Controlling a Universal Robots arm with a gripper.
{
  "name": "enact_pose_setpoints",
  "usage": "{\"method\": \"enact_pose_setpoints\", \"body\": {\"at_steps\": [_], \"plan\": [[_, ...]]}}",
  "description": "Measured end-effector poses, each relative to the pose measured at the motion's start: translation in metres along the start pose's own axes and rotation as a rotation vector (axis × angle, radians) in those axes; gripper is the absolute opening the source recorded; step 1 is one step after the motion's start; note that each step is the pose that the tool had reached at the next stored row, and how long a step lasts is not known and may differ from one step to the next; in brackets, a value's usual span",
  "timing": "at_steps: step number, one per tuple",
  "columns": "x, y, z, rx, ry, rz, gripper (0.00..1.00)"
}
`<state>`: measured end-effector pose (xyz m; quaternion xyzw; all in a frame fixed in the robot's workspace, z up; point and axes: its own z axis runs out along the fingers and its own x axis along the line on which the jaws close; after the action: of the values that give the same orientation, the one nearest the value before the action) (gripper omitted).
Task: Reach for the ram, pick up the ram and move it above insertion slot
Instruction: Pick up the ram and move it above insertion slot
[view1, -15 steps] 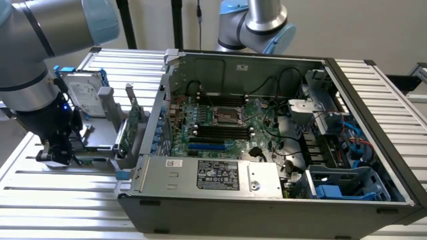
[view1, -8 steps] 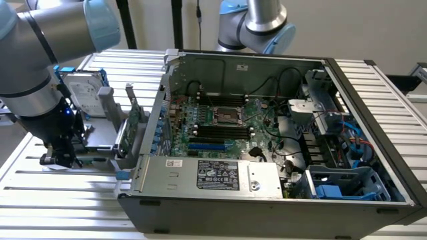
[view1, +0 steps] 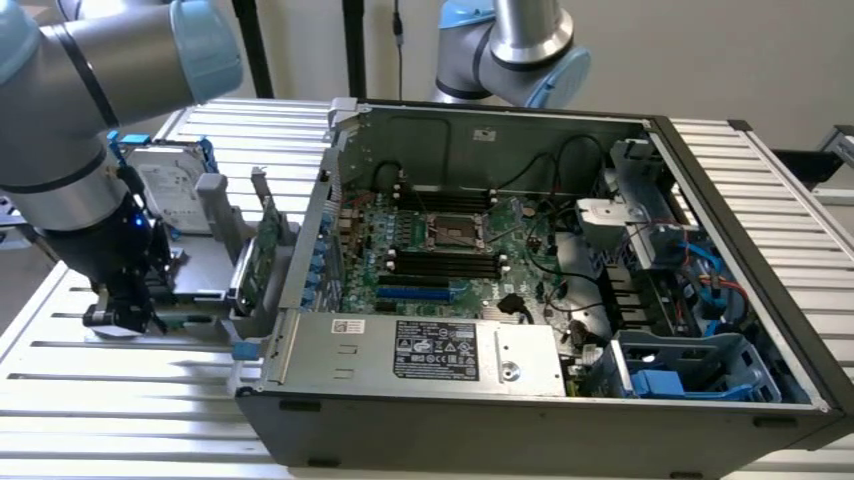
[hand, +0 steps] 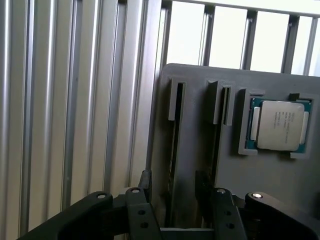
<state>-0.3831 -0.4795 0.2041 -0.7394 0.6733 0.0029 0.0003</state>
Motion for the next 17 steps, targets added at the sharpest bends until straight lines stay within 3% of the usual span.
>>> {"method": "enact_pose_setpoints", "body": {"at_steps": [5,11,17], "plan": [[-0.0002,-0.0008,0.0028,-0.0007,0.0001,0.000,0.48],[-0.0001,-0.0031,0.0047,-0.0066,-0.0004,0.000,0.46],[0.0000,-0.0033,0.0047,-0.0082,-0.0005,0.003,0.16]]}}
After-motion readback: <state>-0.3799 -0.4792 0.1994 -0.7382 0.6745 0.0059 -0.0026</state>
